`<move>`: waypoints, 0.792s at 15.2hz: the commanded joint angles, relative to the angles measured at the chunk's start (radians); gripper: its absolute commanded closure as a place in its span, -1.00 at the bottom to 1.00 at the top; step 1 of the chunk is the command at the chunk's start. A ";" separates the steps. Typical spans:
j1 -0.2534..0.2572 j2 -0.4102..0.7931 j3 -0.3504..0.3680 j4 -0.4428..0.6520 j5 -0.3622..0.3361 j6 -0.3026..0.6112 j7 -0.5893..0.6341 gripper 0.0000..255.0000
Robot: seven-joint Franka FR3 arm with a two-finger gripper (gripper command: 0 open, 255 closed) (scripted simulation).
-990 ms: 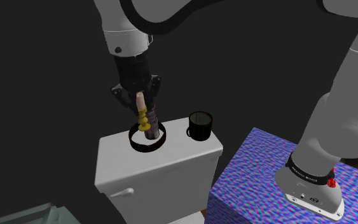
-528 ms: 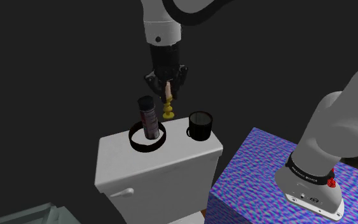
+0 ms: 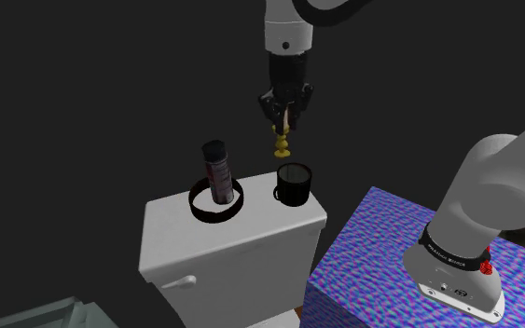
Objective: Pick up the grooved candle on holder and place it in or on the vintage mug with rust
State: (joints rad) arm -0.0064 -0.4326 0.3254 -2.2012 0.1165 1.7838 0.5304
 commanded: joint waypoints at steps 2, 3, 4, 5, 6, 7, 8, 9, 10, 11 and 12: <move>-0.015 -0.064 -0.058 -0.045 -0.008 -0.022 -0.073 1.00; -0.014 -0.064 -0.057 -0.059 -0.007 -0.009 -0.073 1.00; -0.014 -0.064 -0.056 -0.072 -0.006 0.004 -0.073 1.00; -0.013 -0.064 -0.054 -0.085 -0.006 0.018 -0.073 1.00; -0.013 -0.063 -0.053 -0.098 -0.005 0.031 -0.073 1.00; -0.012 -0.063 -0.052 -0.111 -0.004 0.045 -0.073 1.00; -0.012 -0.061 -0.051 -0.123 -0.003 0.059 -0.073 1.00; -0.011 -0.060 -0.049 -0.136 -0.002 0.072 -0.073 1.00; -0.011 -0.059 -0.048 -0.148 -0.002 0.086 -0.073 1.00; -0.011 -0.057 -0.046 -0.160 -0.001 0.100 -0.073 1.00; -0.010 -0.055 -0.045 -0.172 0.000 0.114 -0.072 1.00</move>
State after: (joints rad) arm -0.0167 -0.4891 0.2800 -2.3620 0.1160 1.8844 0.4587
